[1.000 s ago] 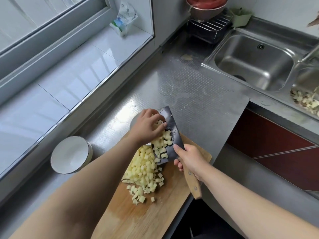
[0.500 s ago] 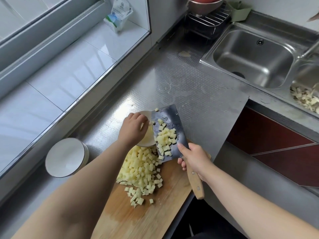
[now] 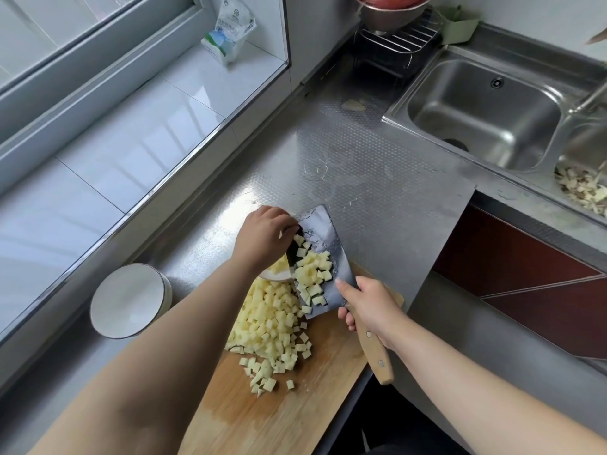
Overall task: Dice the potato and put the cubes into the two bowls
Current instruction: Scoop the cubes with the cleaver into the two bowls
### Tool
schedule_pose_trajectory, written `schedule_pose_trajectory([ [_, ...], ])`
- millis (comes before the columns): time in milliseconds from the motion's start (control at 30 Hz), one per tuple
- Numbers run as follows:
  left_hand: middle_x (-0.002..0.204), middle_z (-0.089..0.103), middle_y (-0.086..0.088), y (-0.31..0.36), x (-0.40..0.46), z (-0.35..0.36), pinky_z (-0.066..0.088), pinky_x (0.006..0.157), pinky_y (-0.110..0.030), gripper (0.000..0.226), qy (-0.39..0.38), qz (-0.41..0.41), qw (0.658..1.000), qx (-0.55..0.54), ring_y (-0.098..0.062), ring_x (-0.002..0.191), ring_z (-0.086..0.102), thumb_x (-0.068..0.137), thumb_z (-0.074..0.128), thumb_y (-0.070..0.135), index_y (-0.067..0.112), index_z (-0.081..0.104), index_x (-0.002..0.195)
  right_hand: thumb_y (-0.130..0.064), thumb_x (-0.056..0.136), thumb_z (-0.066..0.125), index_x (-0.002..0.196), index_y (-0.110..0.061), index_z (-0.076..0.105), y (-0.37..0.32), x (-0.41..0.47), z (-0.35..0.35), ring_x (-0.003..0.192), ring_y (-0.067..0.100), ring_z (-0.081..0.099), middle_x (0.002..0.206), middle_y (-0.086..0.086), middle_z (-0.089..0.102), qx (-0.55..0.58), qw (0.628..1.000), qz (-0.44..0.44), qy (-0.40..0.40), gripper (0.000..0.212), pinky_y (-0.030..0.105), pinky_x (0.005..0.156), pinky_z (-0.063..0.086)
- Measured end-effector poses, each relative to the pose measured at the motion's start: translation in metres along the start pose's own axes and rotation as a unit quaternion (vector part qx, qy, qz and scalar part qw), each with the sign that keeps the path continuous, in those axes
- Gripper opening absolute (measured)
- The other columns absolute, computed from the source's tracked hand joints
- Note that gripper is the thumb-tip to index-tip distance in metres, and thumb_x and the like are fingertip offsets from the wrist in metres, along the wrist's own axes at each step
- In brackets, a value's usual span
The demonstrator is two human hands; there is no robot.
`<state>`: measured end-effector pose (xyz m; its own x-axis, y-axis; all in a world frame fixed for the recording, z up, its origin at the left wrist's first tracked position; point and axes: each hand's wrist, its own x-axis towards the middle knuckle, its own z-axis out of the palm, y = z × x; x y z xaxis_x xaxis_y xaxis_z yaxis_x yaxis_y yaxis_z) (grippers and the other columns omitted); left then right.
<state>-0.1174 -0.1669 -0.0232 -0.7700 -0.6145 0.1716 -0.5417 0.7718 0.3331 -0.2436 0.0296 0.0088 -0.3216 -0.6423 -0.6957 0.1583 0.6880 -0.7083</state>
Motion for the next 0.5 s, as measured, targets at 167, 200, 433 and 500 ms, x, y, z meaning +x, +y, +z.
schedule_pose_trajectory([
  [167, 0.083, 0.067, -0.001, -0.013, -0.015, 0.001, 0.04, 0.064, -0.03, 0.009, 0.011, -0.075, 0.997, 0.012, -0.027, 0.078, 0.059, 0.091, 0.063, 0.018, 0.014, 0.071, 0.092, -0.034, 0.098, 0.053, 0.099, 0.005, 0.059, -0.003, 0.002, -0.003, 0.045, 0.011, 0.051, 0.062, 0.009, 0.062, 0.007, 1.0, -0.002, 0.016, 0.039, 0.024, 0.044, 0.046],
  [200, 0.085, 0.067, -0.001, -0.014, -0.017, 0.001, 0.039, 0.065, -0.029, 0.012, 0.017, -0.075, 0.997, 0.013, -0.027, 0.079, 0.059, 0.092, 0.06, 0.02, 0.014, 0.07, 0.096, -0.034, 0.098, 0.053, 0.1, 0.005, 0.059, -0.005, 0.003, -0.003, 0.045, 0.011, 0.052, 0.063, 0.01, 0.062, 0.003, 1.0, -0.003, 0.017, 0.039, 0.024, 0.044, 0.046],
  [433, 0.131, 0.05, 0.0, 0.023, 0.001, -0.008, 0.038, 0.092, -0.029, 0.041, -0.042, -0.003, 0.997, -0.061, -0.016, 0.121, 0.043, 0.096, 0.044, 0.049, 0.024, 0.054, 0.127, -0.03, 0.1, 0.052, 0.104, 0.004, 0.059, -0.02, 0.011, 0.003, 0.047, 0.011, 0.052, 0.066, 0.012, 0.061, 0.0, 1.0, -0.016, 0.006, 0.036, 0.021, 0.043, 0.047],
  [500, 0.128, 0.049, 0.003, 0.028, 0.009, -0.004, 0.035, 0.086, -0.026, 0.036, -0.058, -0.021, 0.995, -0.077, -0.014, 0.117, 0.043, 0.095, 0.049, 0.047, 0.025, 0.056, 0.122, -0.03, 0.1, 0.051, 0.104, 0.002, 0.058, -0.025, 0.014, 0.006, 0.047, 0.011, 0.052, 0.067, 0.012, 0.061, -0.006, 1.0, -0.021, 0.002, 0.034, 0.019, 0.043, 0.047],
])
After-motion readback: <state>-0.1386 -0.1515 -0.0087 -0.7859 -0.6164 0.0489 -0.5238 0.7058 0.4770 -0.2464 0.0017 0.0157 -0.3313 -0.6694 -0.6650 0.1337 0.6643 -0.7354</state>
